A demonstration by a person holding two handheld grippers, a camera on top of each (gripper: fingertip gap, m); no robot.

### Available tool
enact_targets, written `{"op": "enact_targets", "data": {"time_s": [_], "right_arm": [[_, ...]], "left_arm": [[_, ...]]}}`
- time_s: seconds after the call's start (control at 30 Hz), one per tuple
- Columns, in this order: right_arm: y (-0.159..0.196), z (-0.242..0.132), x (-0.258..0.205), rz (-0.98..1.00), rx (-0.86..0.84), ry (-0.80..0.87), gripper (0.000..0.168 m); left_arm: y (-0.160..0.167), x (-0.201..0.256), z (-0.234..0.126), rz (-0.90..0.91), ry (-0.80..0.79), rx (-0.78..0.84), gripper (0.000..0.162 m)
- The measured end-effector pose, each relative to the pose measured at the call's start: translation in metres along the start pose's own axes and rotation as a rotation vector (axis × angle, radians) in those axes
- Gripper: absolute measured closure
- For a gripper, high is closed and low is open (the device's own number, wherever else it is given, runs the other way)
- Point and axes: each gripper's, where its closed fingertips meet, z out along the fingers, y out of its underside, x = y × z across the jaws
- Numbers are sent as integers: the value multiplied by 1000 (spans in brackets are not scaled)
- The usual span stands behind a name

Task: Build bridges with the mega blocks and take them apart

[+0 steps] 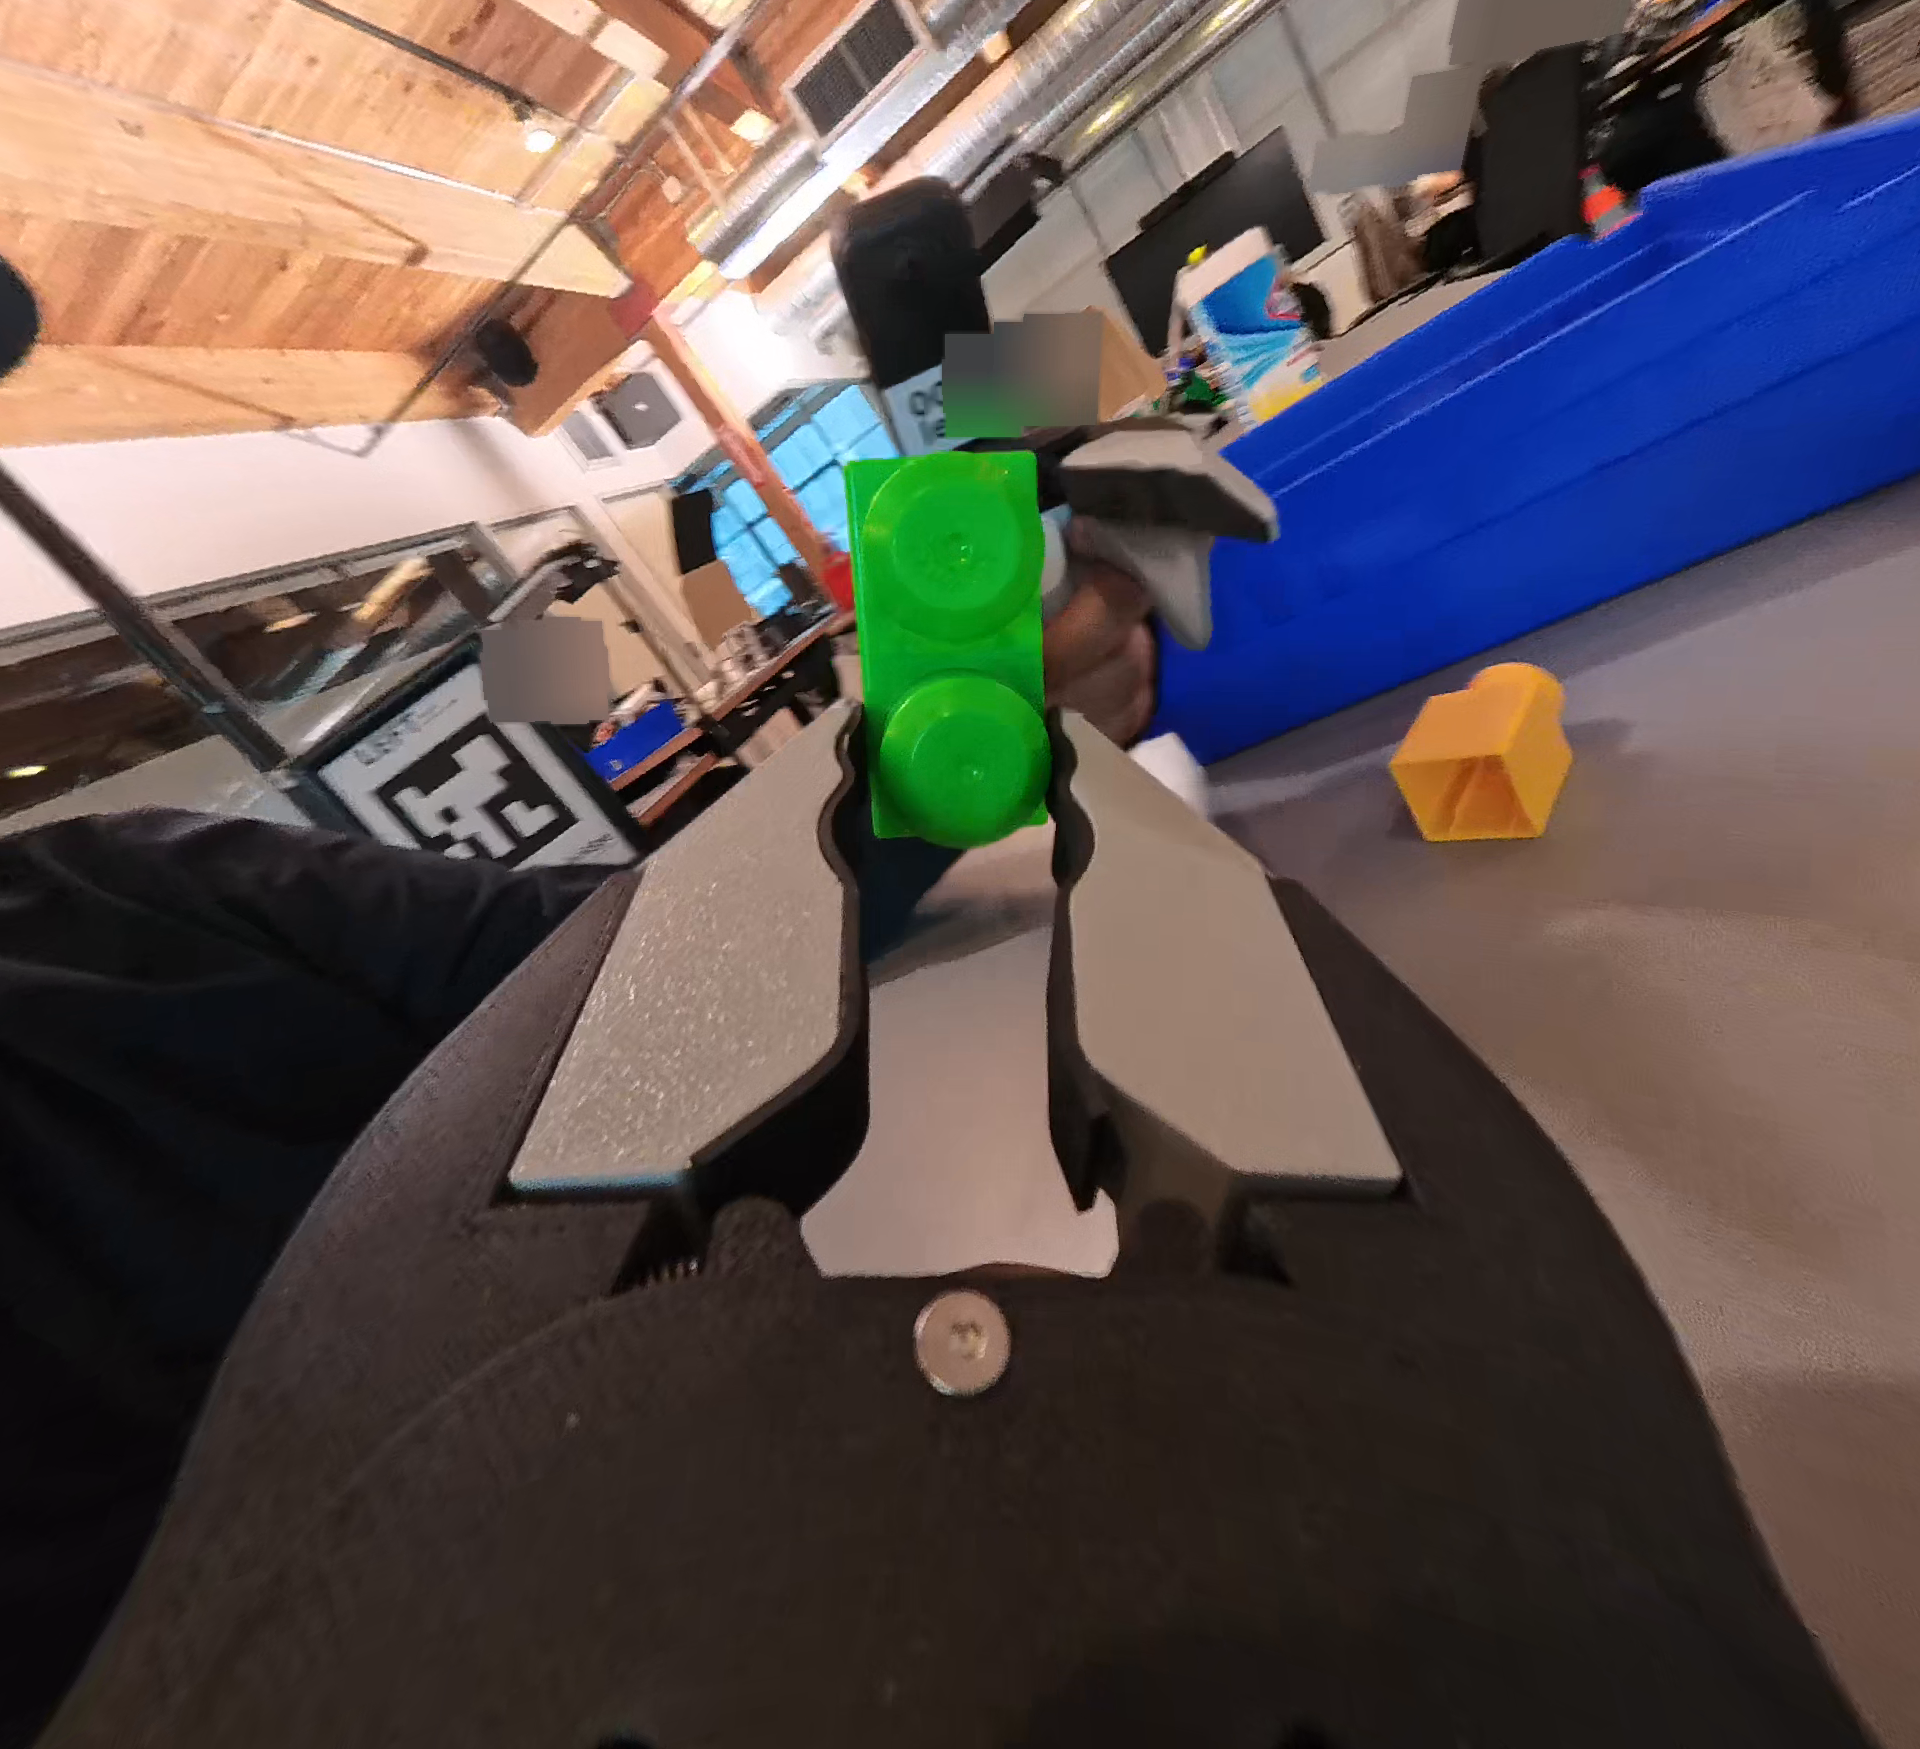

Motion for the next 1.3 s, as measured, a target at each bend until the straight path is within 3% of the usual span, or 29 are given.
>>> {"op": "enact_targets", "data": {"time_s": [0.13, 0.2, 0.37, 0.43, 0.6, 0.77, 0.9, 0.93, 1.0, 1.13, 1.3], "right_arm": [[-4, -15, 29, -63, -14, 186, 137], [-3, -19, 39, -68, -28, 238, 137], [2, -21, 47, -151, -87, 316, 137], [1, -21, 45, -176, -92, 324, 137], [1, -26, 49, -192, -103, 354, 137], [-2, -34, 51, -193, -93, 373, 137], [-2, -37, 51, -199, -99, 386, 137], [-1, -38, 52, -197, -105, 390, 137], [0, -39, 54, -198, -111, 403, 137], [0, -46, 62, -171, -124, 437, 137], [4, -53, 72, -85, -145, 454, 137]], "left_arm": [[20, -63, -33, -206, -466, -120, 106], [37, -71, -35, -275, -552, -219, 96], [61, -113, -63, -373, -1064, -389, 89], [69, -116, -69, -411, -1171, -457, 90], [86, -102, -49, -620, -1168, -495, 90], [98, -109, -49, -642, -1259, -573, 89], [123, -112, -29, -666, -1155, -665, 96], [123, -115, -24, -635, -1124, -655, 97], [120, -121, -20, -563, -1084, -647, 124], [119, -115, -11, -400, -898, -708, 125], [106, -106, 0, -62, -761, -610, 126]]}}
